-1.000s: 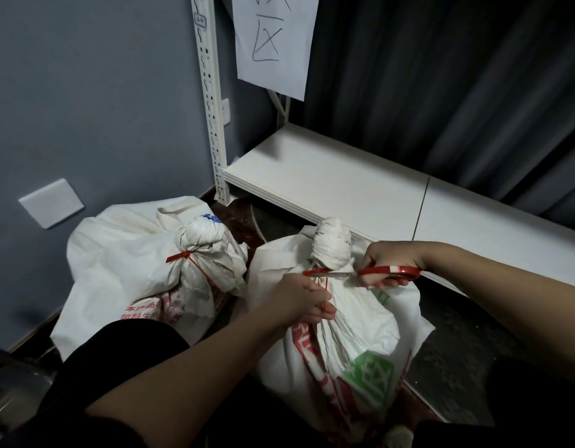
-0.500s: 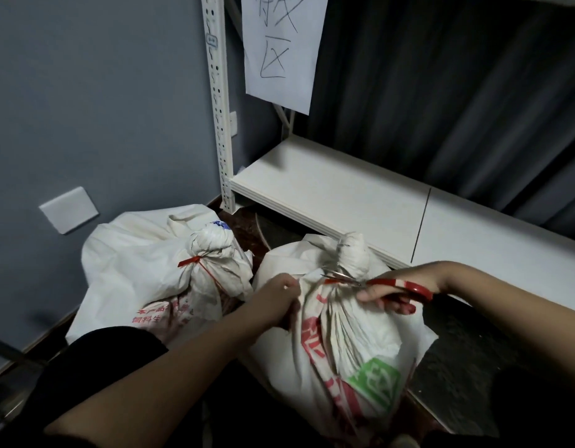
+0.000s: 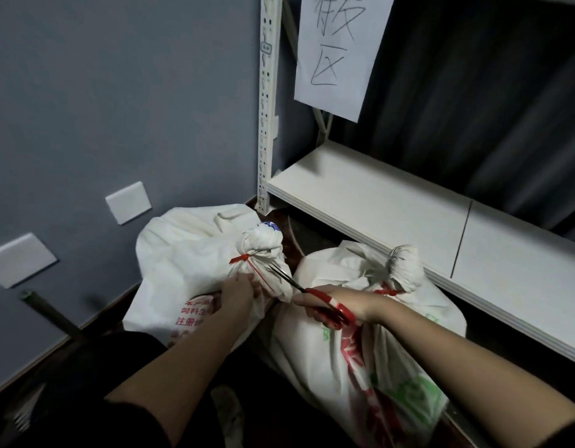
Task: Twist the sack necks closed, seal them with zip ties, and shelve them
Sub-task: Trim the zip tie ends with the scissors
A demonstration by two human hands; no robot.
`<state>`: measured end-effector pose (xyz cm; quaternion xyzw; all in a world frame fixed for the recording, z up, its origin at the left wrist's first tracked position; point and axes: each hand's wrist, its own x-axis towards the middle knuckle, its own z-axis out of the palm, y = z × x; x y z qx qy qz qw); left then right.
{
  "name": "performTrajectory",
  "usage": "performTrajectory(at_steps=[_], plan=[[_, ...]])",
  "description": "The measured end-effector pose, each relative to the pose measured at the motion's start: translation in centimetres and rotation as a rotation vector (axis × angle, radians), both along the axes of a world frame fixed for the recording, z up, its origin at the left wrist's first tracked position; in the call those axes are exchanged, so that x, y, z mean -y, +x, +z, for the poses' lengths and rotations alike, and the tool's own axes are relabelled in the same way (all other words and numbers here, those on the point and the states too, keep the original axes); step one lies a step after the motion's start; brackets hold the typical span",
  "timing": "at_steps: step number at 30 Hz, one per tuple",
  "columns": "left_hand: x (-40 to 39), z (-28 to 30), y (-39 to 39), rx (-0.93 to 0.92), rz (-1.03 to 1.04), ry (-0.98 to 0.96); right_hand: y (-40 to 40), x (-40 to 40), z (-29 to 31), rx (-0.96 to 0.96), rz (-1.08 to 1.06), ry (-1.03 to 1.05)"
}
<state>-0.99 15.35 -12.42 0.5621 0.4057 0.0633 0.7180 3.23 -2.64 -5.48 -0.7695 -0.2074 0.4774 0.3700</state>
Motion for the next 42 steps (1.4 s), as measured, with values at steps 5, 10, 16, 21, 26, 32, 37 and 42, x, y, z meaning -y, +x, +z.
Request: performTrajectory(at_steps=[5,10,16,21,26,32,37,42], plan=[[0.9,1.3,1.3,0.079,-0.043,-0.207,1.8,0.1,-0.7,0.055,-0.034,-0.099],[1.2,2.0,1.3,0.078,-0.032,-0.343,3.8,-0.5,-0.1,0.088,0.049,-0.18],[-0.9,3.0,-0.8,0.022,-0.095,-0.142,6.2,-4.1,0.9,0.077,0.216,-0.288],[-2.8,4.3,-2.7,-0.034,-0.124,-0.085,6.0,-7.9,1.9,-0.033,0.336,-0.265],[-3.3,5.4,-3.6,0.016,-0.076,-0.107,6.6,-11.1,2.7,-0.033,0.431,-0.27],[-3.5,6.9,-4.1,0.074,-0.068,-0.075,8.2,-11.3,4.2,0.053,0.443,-0.259],[-3.1,7.7,-4.3,0.061,-0.056,-0.026,7.9,-12.0,4.7,-0.001,0.473,-0.255],[-3.0,8.2,-4.2,0.046,-0.059,0.065,7.6,-12.5,4.3,0.004,0.426,-0.188]])
